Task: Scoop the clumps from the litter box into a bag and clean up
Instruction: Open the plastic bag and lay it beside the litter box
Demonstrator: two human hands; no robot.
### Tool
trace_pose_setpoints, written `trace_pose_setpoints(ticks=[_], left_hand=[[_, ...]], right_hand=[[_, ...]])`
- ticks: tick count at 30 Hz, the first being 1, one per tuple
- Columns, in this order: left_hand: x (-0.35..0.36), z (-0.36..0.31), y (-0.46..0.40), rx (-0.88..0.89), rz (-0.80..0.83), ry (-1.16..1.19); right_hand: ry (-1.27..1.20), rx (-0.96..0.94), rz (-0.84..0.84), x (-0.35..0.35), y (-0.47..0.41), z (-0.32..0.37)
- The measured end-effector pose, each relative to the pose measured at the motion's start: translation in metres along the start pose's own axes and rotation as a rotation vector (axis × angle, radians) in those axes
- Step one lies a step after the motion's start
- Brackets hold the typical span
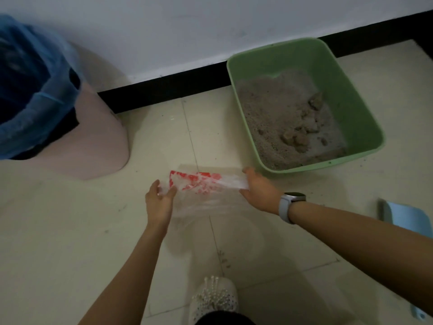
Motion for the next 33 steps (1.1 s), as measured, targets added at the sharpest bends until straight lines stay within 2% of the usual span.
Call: trace_pose_setpoints(ticks=[2,3,4,6,7,9,11,14,15,18,21,23,26,28,31,33], left_hand=[[-0.018,-0.007,0.001,0.115,-0.179,-0.197],[-0.024,-0.019,0.006,0.254,-0.256,-0.292],[-0.024,-0.032,0.013,0.434,-0.292,-0.355],[-0.007,-0.052,0.028,0.752,-0.235,-0.446],[0.004,-0.054,0.031,0.850,-0.175,-0.483],[0.024,-0.054,0.032,0.952,-0.088,-0.548],[0.040,-0.048,0.028,1.009,-0.046,-0.611],[0.064,-0.033,0.016,0.994,0.076,-0.717],[0.072,-0.028,0.010,0.953,0.139,-0.744],[0.089,-0.020,-0.005,0.834,0.264,-0.768],[0.103,-0.020,-0.010,0.879,0.301,-0.849],[0.111,-0.015,-0.013,0.797,0.353,-0.947],[0.104,0.001,-0.019,0.593,0.413,-1.125],[0.097,0.005,-0.021,0.542,0.470,-1.227],[0.087,0.002,-0.020,0.539,0.523,-1.327],[0.081,-0.014,-0.015,0.647,0.454,-1.262]], right_hand=[[0.156,-0.032,-0.059,-0.003,-0.004,0.011],[0.265,-0.113,-0.164,-0.011,-0.001,0.023],[0.380,-0.240,-0.288,-0.019,0.002,0.037],[0.507,-0.487,-0.466,-0.021,0.012,0.063],[0.528,-0.608,-0.474,-0.012,0.014,0.072],[0.561,-0.739,-0.344,0.016,0.014,0.082],[0.588,-0.682,-0.192,0.039,0.003,0.077],[0.587,-0.473,-0.108,0.040,-0.018,0.060],[0.642,-0.438,-0.114,0.039,-0.026,0.053],[0.568,-0.315,-0.048,0.033,-0.042,0.035],[0.574,-0.387,-0.189,0.027,-0.045,0.038],[0.540,-0.368,-0.111,0.039,-0.051,0.024],[0.213,-0.253,0.118,0.058,-0.059,-0.007],[0.074,-0.258,0.199,0.069,-0.060,-0.016],[0.127,-0.252,0.241,0.070,-0.057,-0.012],[0.261,-0.370,0.085,0.051,-0.045,0.016]])
Point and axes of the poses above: each hand's wrist, its own y-axis away from the middle knuckle, its own x-axis out of the palm, z = x × y, the point moved 8 cm from there along -y, towards the middle knuckle, and after that the axes turned 1 degree about x, right-handed, at the moved point
